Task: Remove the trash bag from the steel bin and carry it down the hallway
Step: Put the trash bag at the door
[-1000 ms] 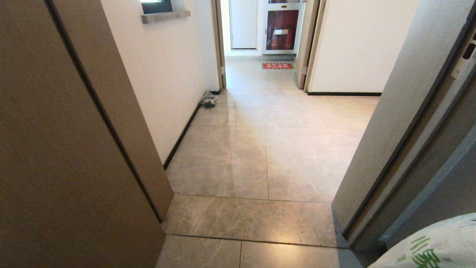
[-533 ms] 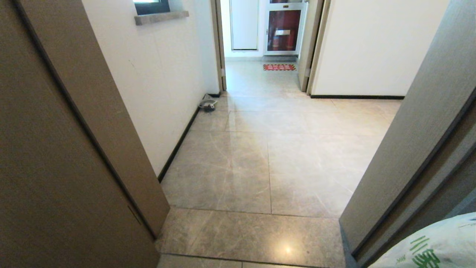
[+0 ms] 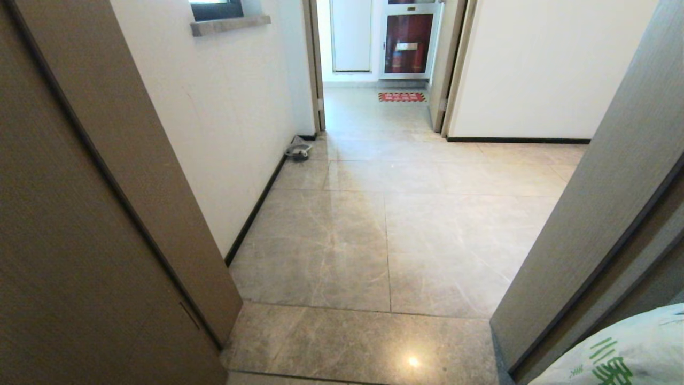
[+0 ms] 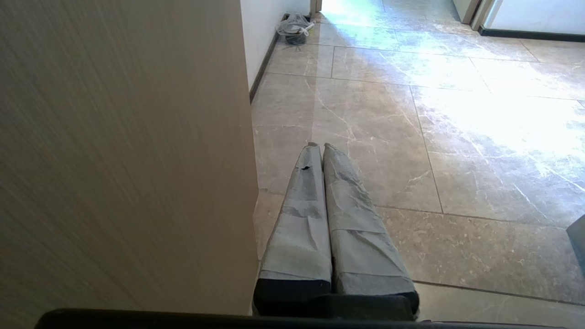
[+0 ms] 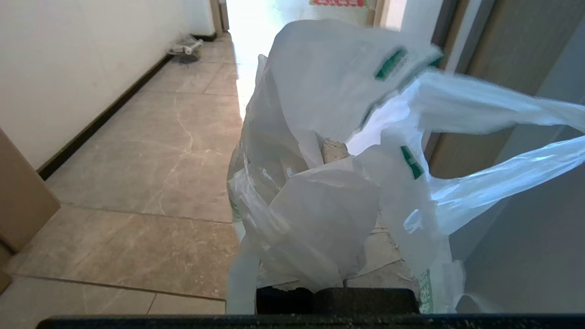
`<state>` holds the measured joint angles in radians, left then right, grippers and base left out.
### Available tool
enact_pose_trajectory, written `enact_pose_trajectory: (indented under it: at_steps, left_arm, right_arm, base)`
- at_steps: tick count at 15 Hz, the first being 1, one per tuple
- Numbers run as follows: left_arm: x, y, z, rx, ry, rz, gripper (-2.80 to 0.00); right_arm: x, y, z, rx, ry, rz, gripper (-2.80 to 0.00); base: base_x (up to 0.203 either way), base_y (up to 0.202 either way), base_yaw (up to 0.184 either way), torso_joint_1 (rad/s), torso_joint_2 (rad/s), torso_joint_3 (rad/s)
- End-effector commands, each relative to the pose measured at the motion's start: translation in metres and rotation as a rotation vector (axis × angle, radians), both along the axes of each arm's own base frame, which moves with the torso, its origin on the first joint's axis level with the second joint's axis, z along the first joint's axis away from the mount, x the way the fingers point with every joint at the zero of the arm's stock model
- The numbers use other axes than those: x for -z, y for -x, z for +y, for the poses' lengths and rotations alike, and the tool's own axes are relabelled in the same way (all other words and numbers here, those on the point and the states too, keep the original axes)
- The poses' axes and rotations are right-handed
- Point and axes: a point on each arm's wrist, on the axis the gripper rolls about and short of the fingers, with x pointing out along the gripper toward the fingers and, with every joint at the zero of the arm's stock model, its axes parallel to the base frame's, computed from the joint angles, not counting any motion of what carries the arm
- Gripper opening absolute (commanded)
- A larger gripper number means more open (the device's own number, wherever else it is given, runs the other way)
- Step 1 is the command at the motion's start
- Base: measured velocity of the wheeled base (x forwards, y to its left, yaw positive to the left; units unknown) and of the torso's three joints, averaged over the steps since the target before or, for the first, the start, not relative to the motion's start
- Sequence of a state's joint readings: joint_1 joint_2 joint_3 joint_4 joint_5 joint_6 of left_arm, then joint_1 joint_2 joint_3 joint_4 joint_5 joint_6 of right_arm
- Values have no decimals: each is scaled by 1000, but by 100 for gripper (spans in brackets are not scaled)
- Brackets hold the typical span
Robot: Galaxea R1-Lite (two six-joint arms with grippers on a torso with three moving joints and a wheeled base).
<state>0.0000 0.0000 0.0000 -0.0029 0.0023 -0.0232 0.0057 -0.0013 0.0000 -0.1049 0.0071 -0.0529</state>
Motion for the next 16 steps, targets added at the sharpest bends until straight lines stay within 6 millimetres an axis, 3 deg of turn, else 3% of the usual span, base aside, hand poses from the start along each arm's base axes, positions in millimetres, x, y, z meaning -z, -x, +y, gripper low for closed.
enact_pose_trajectory:
  at_steps: [1, 16]
  left_arm:
    - [0, 0, 0, -1, 1, 0, -280]
    - [0, 0, 0, -1, 1, 0, -280]
  right_arm:
    - [11, -3, 0, 1, 1, 40, -280]
    - [11, -3, 0, 1, 1, 40, -280]
  base:
    - [0, 0, 0, 0, 0, 0]
    - [0, 0, 0, 0, 0, 0]
